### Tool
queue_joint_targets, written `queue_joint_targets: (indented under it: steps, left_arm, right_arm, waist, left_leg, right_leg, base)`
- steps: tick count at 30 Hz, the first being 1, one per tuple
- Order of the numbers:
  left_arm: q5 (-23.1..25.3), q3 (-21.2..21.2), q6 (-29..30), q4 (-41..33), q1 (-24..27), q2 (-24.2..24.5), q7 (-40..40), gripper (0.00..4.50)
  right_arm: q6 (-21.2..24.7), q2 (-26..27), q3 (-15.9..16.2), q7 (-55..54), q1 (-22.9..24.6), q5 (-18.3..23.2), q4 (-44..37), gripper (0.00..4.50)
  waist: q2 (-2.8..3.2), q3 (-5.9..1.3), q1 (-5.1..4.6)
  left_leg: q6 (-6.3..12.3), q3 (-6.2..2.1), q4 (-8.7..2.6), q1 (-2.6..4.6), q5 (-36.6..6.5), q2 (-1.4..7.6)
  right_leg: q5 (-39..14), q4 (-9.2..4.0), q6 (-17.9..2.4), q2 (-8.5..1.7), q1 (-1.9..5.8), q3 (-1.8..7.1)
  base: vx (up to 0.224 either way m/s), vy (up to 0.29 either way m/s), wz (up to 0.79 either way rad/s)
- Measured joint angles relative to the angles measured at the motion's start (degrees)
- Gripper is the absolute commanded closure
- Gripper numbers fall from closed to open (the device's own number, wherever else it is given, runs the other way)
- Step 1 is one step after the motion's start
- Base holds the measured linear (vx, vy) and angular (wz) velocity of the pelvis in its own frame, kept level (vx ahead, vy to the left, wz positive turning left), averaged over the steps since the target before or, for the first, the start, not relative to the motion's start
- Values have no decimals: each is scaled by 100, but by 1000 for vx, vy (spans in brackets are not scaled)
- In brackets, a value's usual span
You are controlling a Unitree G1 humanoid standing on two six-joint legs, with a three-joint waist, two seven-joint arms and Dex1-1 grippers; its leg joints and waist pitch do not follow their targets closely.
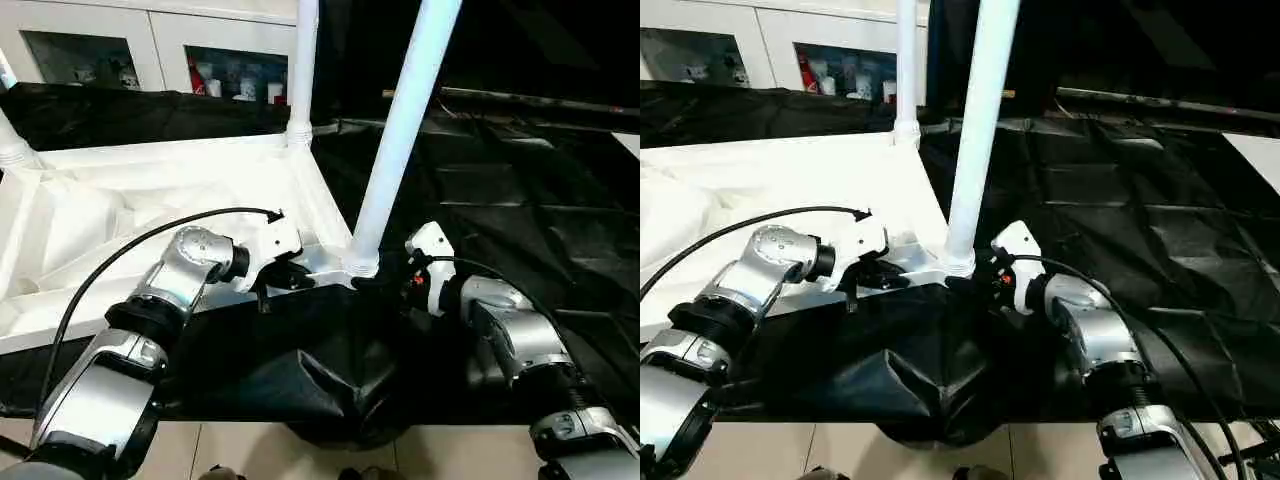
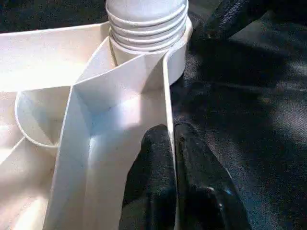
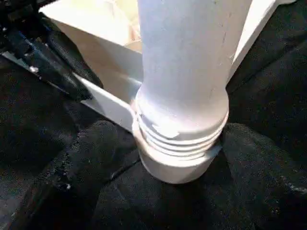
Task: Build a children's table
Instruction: Rotate leg to tighten
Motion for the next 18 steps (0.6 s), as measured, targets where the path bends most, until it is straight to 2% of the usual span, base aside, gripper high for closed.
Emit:
queue_joint_targets:
  steps: [6, 8, 18]
  left_arm:
    - [1, 9, 2, -8, 1, -23, 2, 443]
    - [3, 31, 2, -22, 2, -58, 16, 450]
    - [1, 43, 18, -64, 24, -54, 6, 450]
  right_arm:
    - [-267, 147, -17, -68, -301, -45, 176, 65]
    - [-354, 216, -14, -71, -399, -43, 229, 95]
    - [-666, 253, -54, -120, -532, -55, 600, 180]
  waist:
    - [1, -1, 11]
    - [0, -1, 12]
    - [1, -2, 19]
  left_leg:
    - [0, 0, 1, 0, 0, 0]
    - [0, 0, 3, -1, 0, 0]
    - [0, 0, 13, 0, 0, 0]
  right_leg:
    - [3, 4, -6, 0, 0, 1]
    - [3, 4, -6, 0, 1, 1]
    - [1, 4, -3, 0, 3, 4]
  base:
    - [0, 0, 0]
    - [0, 0, 0]
    - [0, 0, 0]
